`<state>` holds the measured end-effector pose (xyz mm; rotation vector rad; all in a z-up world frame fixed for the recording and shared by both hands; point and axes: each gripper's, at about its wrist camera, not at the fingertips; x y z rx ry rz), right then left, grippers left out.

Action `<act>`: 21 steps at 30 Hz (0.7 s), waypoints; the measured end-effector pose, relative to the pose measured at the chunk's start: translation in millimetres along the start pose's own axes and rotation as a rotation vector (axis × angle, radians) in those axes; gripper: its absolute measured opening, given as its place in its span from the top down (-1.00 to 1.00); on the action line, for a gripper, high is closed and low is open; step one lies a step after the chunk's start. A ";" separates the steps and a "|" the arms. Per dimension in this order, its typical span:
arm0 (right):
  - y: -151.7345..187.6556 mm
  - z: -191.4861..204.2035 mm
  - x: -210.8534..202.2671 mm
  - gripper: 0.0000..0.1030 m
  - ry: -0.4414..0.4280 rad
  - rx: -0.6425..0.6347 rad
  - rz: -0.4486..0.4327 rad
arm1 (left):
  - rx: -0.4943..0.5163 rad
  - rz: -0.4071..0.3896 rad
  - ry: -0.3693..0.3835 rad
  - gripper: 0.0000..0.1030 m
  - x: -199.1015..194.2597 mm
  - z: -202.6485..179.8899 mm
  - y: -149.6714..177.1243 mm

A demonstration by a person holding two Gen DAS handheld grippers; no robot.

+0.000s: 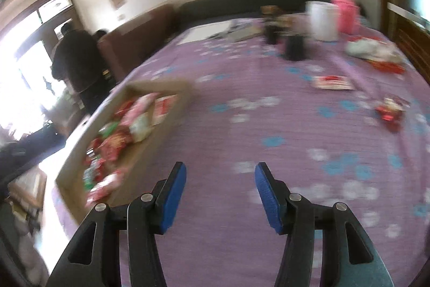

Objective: Organize snacks
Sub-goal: 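Move both grippers back toward the red snack bag and white-and-red packet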

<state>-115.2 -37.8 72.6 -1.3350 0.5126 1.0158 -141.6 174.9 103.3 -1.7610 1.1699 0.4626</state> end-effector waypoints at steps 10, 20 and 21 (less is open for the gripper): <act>-34.1 -126.1 -16.6 -0.08 0.208 0.249 -0.060 | 0.138 0.168 -0.160 -0.63 80.1 -47.3 16.0; -57.3 -207.8 -4.3 -0.08 0.195 0.525 -0.090 | 0.229 0.215 -0.311 -0.63 128.5 -57.3 20.3; -58.8 -213.3 -1.1 -0.08 0.187 0.545 -0.090 | 0.232 0.224 -0.317 -0.63 131.4 -56.5 21.3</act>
Point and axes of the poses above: each gripper's, at about its wrist camera, not at the fingertips, and x roughly the way its jaws point, z to its left, y to its underside, and after that the axes turned 10 degrees about z, right-handed
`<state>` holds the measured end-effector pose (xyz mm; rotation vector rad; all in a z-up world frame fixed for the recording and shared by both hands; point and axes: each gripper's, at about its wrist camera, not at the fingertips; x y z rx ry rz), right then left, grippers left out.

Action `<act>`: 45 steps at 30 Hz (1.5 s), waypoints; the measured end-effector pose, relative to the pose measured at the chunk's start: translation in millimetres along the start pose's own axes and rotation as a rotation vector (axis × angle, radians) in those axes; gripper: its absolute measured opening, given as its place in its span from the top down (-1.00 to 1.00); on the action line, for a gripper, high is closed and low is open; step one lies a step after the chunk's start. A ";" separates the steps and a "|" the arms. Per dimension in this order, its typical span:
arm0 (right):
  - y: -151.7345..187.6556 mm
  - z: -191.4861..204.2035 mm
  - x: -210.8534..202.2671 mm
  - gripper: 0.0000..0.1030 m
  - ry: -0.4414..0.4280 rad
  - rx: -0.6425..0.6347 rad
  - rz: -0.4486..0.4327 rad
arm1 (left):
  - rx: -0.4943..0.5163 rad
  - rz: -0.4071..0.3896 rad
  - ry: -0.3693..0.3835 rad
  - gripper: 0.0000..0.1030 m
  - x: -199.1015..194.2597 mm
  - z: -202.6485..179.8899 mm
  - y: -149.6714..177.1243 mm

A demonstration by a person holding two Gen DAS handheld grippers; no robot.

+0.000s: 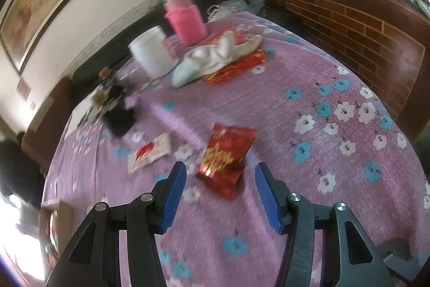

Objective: Organize snacks
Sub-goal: 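Move both grippers back toward the red snack bag and white-and-red packet, then grasp the red 'You' snack bag with the right gripper while the left grasps the white-and-red packet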

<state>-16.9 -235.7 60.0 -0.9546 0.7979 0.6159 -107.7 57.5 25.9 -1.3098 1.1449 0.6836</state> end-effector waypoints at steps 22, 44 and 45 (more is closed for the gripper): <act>-5.4 6.9 39.6 -0.11 0.021 -0.055 0.020 | 0.105 0.075 -0.088 -1.00 18.0 -21.2 -0.8; -0.2 7.5 37.0 0.10 0.099 -0.089 0.043 | 0.497 -0.147 -0.200 -1.00 60.9 -83.0 -180.2; -0.8 7.4 37.7 0.10 0.098 -0.088 0.047 | 0.503 -0.147 -0.210 -1.00 62.1 -85.9 -182.4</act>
Point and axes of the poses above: each gripper's, at about its wrist camera, not at the fingertips, and x roughly the way its jaws point, z to its left, y to its underside, and after that the axes turned 10 degrees about z, right-handed
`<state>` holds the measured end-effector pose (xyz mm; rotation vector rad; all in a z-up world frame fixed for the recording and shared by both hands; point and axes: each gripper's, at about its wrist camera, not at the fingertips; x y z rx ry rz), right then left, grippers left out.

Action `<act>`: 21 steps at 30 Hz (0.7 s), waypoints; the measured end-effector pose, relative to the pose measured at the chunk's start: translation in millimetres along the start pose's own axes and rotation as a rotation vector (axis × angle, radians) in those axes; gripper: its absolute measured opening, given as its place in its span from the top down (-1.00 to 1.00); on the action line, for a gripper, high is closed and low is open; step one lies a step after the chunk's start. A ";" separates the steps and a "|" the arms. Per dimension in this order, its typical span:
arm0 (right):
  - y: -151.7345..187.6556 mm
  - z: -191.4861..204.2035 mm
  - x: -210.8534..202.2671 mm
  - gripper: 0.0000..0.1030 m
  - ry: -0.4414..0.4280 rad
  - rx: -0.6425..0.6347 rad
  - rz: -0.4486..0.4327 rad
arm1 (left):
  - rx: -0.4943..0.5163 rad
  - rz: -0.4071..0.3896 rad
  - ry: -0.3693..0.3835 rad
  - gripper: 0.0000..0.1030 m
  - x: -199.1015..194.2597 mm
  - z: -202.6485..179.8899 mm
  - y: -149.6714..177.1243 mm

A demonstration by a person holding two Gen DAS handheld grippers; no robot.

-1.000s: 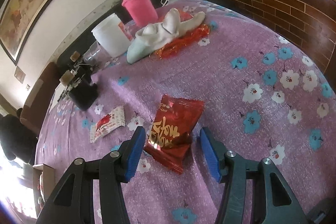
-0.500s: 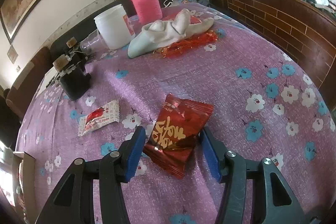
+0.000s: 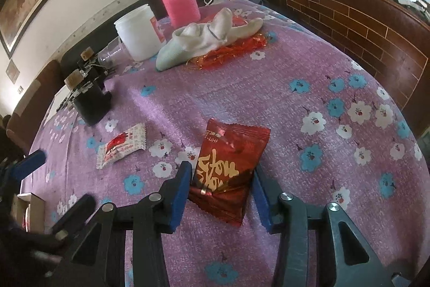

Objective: Organize snacks
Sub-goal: 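Grasp the red 'You' snack bag with the right gripper while the left grasps the white-and-red packet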

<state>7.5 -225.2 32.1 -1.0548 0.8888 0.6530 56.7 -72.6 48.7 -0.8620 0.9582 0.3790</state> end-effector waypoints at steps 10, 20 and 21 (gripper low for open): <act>-1.0 2.5 1.4 0.08 0.013 -0.008 0.012 | -0.042 0.042 0.056 -1.00 40.2 15.1 -21.7; -1.9 2.7 2.4 0.08 0.024 -0.017 0.013 | -0.117 0.109 0.128 -0.98 48.7 8.4 -30.5; -1.8 2.6 2.4 0.08 0.025 -0.017 0.013 | -0.133 0.107 0.148 -0.82 48.1 9.7 -28.7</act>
Point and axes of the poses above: each gripper's, at about its wrist camera, not at the fingertips, and x roughly the way its jaws point, z to its left, y to its underside, and after that the axes turned 10 degrees about z, right-handed
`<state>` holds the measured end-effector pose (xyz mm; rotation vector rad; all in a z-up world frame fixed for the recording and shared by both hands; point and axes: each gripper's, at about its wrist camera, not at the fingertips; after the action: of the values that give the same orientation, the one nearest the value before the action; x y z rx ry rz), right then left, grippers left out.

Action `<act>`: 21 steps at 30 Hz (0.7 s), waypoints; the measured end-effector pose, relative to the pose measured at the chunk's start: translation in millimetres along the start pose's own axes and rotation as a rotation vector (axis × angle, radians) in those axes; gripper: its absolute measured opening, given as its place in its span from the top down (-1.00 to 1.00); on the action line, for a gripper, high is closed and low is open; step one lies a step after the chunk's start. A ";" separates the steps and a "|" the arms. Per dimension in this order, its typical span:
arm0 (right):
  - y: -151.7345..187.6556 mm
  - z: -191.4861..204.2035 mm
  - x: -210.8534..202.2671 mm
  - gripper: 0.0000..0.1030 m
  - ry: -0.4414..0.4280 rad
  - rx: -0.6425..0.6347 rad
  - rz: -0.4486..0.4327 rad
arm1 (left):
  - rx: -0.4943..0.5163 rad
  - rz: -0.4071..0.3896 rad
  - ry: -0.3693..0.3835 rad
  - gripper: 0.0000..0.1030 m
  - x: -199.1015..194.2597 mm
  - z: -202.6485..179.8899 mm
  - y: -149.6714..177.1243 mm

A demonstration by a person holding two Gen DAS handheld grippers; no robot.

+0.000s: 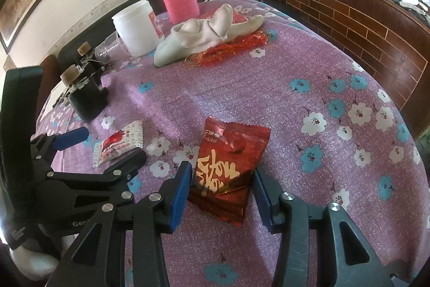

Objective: Organize snacks
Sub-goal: 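Grasp the red 'You' snack bag with the right gripper while the left grasps the white-and-red packet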

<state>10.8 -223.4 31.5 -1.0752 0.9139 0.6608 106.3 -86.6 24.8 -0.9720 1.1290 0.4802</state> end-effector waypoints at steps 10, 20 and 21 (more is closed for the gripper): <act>2.8 4.2 -1.8 0.11 0.023 -0.021 -0.010 | 0.052 0.005 0.072 0.29 -19.4 -23.8 24.4; 2.9 -2.8 -5.4 0.12 0.005 0.008 -0.002 | 0.020 -0.070 0.030 0.11 -29.8 -20.7 16.6; 2.8 -2.7 -5.3 0.12 0.004 0.009 -0.002 | 0.027 -0.064 0.021 0.11 -26.4 -23.3 14.1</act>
<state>5.2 -225.1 34.4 -1.0695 0.9188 0.6526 73.1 -95.2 40.9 -0.9883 1.1169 0.4024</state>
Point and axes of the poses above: each gripper's, at about its wrist camera, not at the fingertips, and x roughly the way its jaws point, z to its left, y to its underside, and after that the axes turned 10 degrees about z, right-handed
